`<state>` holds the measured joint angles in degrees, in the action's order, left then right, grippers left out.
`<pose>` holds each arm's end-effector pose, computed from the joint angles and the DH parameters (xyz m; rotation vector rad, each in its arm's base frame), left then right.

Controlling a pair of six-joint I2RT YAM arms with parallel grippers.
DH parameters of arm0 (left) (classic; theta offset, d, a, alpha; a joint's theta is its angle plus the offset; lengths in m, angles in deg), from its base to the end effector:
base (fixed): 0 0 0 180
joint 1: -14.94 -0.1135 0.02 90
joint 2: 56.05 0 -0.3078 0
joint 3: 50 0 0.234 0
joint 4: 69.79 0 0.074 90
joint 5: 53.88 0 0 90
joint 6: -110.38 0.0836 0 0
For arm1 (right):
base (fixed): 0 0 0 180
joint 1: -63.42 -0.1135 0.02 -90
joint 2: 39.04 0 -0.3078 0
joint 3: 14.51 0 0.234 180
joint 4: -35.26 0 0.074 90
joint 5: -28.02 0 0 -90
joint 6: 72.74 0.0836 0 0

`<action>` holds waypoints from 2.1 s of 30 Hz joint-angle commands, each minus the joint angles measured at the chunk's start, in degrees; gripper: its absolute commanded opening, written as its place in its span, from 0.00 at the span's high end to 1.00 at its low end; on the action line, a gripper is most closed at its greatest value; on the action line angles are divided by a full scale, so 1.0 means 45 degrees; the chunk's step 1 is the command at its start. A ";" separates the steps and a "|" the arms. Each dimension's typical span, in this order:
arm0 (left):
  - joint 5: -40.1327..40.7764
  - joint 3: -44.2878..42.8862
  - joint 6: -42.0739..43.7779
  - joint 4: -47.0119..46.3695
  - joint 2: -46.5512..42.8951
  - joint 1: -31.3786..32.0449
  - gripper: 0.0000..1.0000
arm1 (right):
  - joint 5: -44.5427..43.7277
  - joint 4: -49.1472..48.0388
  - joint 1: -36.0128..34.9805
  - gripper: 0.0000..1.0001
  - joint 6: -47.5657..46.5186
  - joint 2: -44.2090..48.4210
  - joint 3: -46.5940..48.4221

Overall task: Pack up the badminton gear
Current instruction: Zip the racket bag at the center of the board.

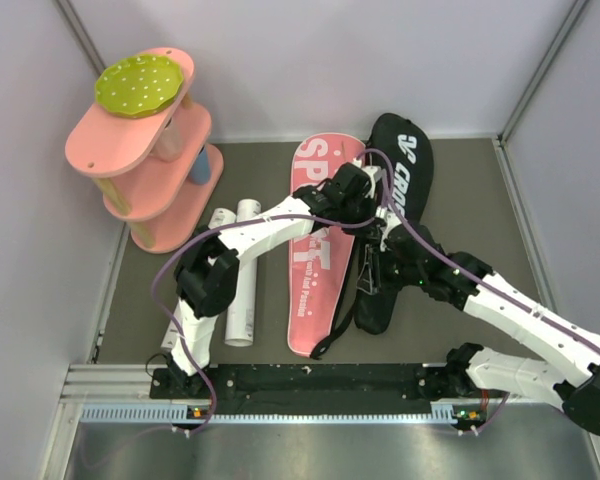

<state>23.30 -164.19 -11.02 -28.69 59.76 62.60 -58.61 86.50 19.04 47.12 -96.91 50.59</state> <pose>0.3245 -0.3837 0.2785 0.4731 2.4463 -0.9090 0.1407 0.1446 0.2942 -0.3398 2.4251 0.6845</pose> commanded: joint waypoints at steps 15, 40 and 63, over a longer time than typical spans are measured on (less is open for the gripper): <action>-0.0120 -0.0876 -0.0132 -0.0479 -0.0169 0.0073 1.00 | -0.1141 -0.1696 -0.0216 0.72 0.2151 0.0359 -0.1476; -0.0159 -0.0954 -0.0074 -0.0460 -0.0110 0.0151 1.00 | -0.1883 -0.2382 -0.0235 0.88 0.2367 -0.0090 -0.1379; 0.0056 -0.2399 0.2308 0.0360 0.0885 0.0112 1.00 | 0.0696 -0.5702 -0.3569 1.00 -0.3688 0.0926 -0.2806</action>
<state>24.59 -170.81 -4.13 -23.27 63.47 63.06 -59.64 65.75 9.31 33.09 -92.47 36.98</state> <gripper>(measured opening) 0.026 0.004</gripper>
